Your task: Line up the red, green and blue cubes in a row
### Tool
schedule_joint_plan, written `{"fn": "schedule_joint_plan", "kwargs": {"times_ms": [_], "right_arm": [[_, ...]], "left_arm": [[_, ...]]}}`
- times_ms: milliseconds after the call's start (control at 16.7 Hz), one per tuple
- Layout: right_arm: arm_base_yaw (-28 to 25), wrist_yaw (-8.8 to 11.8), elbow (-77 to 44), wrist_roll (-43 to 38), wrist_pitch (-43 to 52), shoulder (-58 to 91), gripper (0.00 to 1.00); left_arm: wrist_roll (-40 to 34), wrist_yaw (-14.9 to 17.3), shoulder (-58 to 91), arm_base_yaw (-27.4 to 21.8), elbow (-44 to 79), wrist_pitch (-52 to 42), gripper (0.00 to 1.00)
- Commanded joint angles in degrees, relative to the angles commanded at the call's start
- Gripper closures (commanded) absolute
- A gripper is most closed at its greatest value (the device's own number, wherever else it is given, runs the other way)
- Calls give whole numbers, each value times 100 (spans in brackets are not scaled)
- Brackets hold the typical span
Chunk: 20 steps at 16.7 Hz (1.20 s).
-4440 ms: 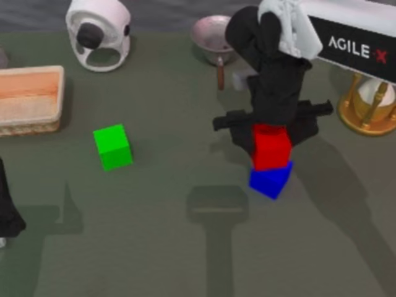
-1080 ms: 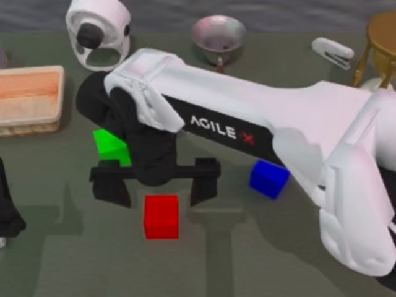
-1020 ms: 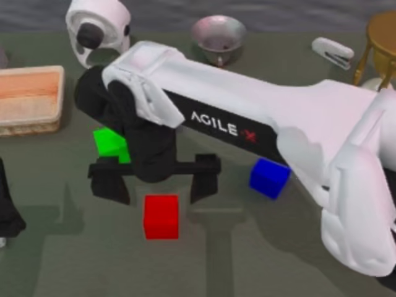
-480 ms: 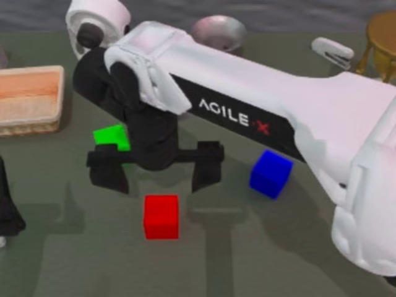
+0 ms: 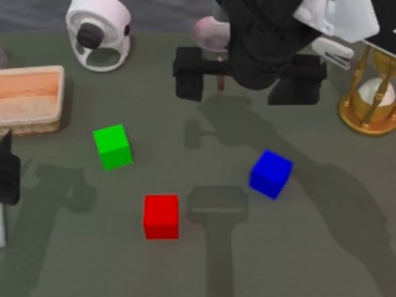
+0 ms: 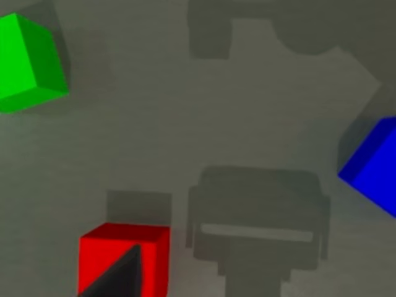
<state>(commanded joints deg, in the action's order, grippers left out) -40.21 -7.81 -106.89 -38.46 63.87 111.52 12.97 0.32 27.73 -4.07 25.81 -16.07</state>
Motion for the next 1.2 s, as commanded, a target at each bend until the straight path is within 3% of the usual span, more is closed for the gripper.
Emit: {"fn": "schedule_joint_plan", "kwargs": {"times_ms": [240, 540, 900, 1200], "right_arm": [[928, -192, 2290, 947, -1218, -2644, 0], [2145, -162, 5550, 2169, -2922, -6097, 0], [3277, 239, 8772, 3270, -4849, -9228, 0], [3833, 651, 10326, 3751, -6062, -10739, 0]], "left_arm": [[938, -11, 2444, -264, 1881, -1200, 0], [2147, -21, 5612, -616, 4222, -2774, 0], [3348, -19, 8436, -973, 6580, -4296, 0], [3981, -14, 9939, -1155, 7929, -5035, 0]]}}
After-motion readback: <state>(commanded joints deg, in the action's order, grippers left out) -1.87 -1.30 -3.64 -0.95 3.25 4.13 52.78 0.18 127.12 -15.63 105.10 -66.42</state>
